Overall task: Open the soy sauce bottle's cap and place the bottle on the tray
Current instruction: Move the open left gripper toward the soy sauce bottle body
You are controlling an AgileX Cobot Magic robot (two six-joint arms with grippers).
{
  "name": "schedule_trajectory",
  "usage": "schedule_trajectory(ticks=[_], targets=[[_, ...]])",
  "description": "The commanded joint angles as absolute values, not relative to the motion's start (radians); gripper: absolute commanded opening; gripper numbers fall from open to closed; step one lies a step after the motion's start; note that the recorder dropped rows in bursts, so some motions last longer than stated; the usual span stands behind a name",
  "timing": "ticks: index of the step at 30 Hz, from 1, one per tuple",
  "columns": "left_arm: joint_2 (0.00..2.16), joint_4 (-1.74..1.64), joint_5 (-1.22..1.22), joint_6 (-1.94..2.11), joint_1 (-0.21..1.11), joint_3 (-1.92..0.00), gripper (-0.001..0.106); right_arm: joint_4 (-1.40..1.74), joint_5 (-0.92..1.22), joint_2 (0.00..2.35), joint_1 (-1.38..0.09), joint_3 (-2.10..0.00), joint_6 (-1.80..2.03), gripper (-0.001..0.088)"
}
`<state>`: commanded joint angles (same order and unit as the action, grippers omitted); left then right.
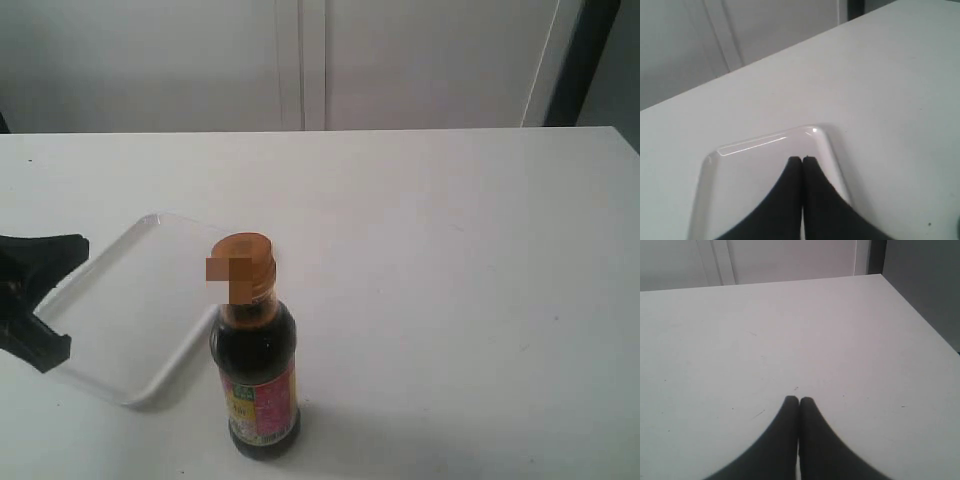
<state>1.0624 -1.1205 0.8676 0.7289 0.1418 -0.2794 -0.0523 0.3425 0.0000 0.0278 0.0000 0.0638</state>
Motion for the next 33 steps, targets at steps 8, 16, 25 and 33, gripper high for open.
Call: schedule_trajectory(ticks=[8,16,25,33], targets=[[1.064,-1.415,1.034,0.943,0.142,-0.279,0.0,-0.052,0.342,0.0,0.028,0.0,0.064,0.0],[1.064,-1.465,1.091,0.927,0.142,-0.279,0.001,-0.052,0.342,0.0,0.028,0.0,0.064,0.0],[1.064,-1.465,1.12,0.86,0.142,-0.279,0.061,-0.052,0.342,0.0,0.028,0.0,0.064,0.0],[1.089,-1.427,1.177,0.86,0.142,-0.279,0.078,-0.052,0.342,0.0,0.028,0.0,0.064,0.0]])
